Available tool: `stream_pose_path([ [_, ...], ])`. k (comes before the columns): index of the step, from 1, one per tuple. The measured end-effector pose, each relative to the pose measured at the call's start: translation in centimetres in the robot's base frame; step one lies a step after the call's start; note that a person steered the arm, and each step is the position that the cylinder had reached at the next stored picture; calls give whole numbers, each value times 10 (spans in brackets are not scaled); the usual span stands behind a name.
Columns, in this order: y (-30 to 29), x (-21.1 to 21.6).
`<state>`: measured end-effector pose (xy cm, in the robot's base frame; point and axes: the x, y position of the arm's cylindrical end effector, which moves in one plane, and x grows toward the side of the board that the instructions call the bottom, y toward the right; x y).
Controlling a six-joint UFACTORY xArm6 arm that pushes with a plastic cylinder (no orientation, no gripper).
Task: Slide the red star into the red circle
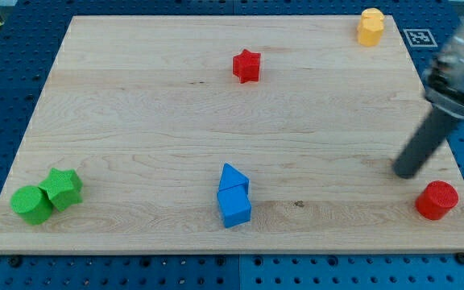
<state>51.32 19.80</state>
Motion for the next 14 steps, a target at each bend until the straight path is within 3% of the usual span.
stream_pose_path([
  [2,-132,-117],
  [4,-321,-164],
  [5,-321,-182],
  [7,-167,-198],
  [8,-151,-198],
  [10,-151,-160],
  [12,-126,-83],
  [13,-93,-76],
  [14,-70,-98],
])
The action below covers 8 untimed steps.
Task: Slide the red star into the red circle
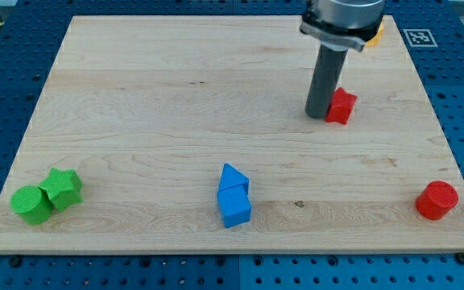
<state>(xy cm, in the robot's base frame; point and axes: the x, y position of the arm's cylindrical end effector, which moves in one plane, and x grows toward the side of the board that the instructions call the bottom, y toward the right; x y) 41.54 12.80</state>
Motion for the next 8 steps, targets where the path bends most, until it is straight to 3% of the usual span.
stream_pose_path([
  [2,19,-46],
  [5,54,6],
  [8,40,32],
])
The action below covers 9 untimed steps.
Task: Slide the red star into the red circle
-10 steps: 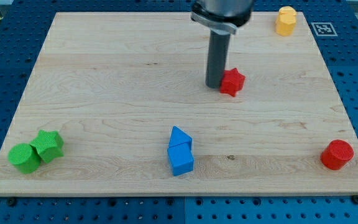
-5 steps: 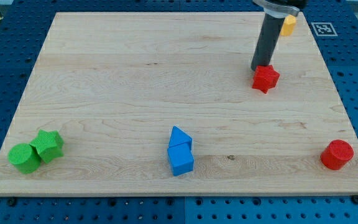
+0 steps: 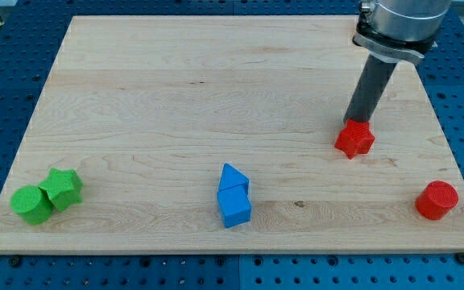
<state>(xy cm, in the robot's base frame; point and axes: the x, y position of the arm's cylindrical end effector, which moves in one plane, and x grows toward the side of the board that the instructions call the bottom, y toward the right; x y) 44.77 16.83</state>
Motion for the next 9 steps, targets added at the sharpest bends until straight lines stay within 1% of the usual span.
stream_pose_path([
  [1,0,34],
  [2,0,52],
  [5,-42,41],
  [6,-49,58],
  [7,-49,72],
  [8,-23,73],
  [9,-7,88],
])
